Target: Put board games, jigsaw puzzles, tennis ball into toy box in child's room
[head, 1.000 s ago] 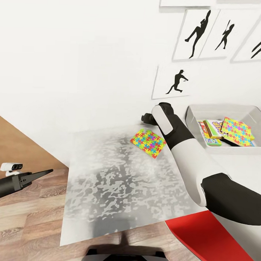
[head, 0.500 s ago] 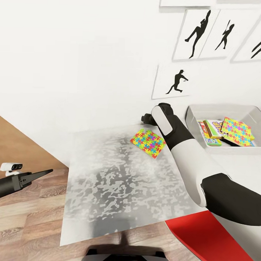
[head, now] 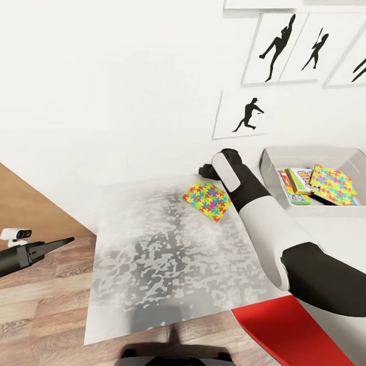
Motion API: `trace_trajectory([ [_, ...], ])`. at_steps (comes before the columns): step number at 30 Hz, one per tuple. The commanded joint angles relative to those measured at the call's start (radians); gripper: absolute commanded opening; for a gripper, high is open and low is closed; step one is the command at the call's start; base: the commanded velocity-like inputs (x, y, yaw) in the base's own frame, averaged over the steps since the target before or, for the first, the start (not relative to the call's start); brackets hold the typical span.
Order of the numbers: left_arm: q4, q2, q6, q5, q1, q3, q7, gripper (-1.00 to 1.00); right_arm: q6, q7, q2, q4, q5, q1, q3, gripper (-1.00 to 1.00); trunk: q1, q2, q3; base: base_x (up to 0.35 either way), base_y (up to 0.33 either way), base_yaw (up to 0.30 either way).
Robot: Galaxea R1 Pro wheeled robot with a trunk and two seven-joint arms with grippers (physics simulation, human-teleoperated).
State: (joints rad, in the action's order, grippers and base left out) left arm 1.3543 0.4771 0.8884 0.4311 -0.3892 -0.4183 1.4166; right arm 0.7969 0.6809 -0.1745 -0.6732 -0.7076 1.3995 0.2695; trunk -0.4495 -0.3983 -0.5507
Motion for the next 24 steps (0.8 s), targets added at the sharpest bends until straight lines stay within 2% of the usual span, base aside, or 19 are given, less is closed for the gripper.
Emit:
trace_trajectory([
  [1,0.000,0.001,0.010,0.001,0.000,0.000,0.002,1.00,0.001,0.010,0.000,0.001,-0.009,0.001,0.002,1.00,-0.001,-0.002,-0.001,0.000,0.000,0.000],
  [24,0.000,0.000,0.010,0.001,0.000,0.000,0.002,1.00,0.002,0.009,0.000,-0.001,-0.009,0.012,-0.003,1.00,-0.001,-0.002,-0.001,0.000,0.000,0.000],
])
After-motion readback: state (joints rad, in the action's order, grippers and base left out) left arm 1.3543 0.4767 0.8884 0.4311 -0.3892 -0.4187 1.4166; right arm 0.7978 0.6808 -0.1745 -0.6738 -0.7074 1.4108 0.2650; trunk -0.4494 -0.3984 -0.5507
